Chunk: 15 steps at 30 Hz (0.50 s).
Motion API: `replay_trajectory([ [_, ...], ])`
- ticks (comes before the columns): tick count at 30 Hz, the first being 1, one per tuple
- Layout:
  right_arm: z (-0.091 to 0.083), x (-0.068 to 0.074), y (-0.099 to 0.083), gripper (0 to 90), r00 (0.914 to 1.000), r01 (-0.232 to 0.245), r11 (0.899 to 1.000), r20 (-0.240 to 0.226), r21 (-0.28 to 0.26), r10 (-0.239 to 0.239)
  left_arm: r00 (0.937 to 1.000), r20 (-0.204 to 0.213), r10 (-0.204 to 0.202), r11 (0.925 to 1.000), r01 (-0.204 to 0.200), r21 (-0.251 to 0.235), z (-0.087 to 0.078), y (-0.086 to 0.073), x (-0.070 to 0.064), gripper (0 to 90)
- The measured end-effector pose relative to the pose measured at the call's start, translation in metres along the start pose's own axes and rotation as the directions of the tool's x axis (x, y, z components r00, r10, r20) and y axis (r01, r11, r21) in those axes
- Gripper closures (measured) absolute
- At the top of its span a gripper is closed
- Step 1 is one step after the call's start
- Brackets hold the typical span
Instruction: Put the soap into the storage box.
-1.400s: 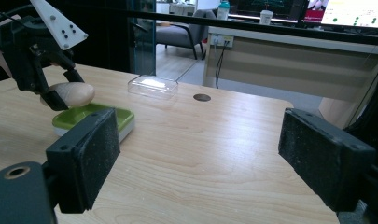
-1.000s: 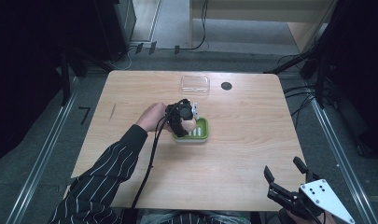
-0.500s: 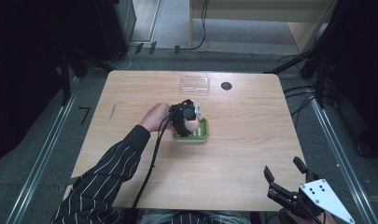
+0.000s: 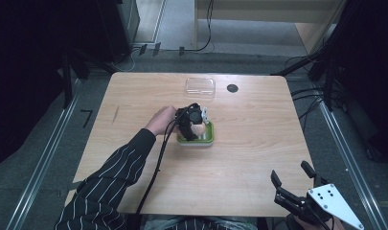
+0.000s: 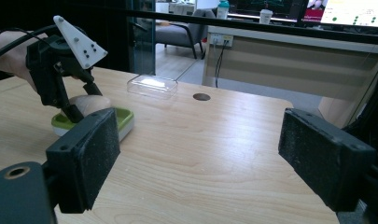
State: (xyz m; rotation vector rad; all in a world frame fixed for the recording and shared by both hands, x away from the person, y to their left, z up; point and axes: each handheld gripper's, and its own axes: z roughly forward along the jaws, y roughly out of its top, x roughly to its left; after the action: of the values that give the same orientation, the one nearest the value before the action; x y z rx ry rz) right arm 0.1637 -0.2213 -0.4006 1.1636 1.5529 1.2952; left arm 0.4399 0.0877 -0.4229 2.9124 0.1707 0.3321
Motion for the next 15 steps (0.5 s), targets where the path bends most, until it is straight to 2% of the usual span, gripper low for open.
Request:
replay_trajectory([
  [15, -0.0002, -0.0003, -0.0001, 13.2, 1.0, 0.001, 1.0, 0.0, 0.0, -0.001, 0.9998, 0.012, -0.016, 0.9999, 0.016, 0.005, 0.008, -0.0017, 0.0035, 33.4],
])
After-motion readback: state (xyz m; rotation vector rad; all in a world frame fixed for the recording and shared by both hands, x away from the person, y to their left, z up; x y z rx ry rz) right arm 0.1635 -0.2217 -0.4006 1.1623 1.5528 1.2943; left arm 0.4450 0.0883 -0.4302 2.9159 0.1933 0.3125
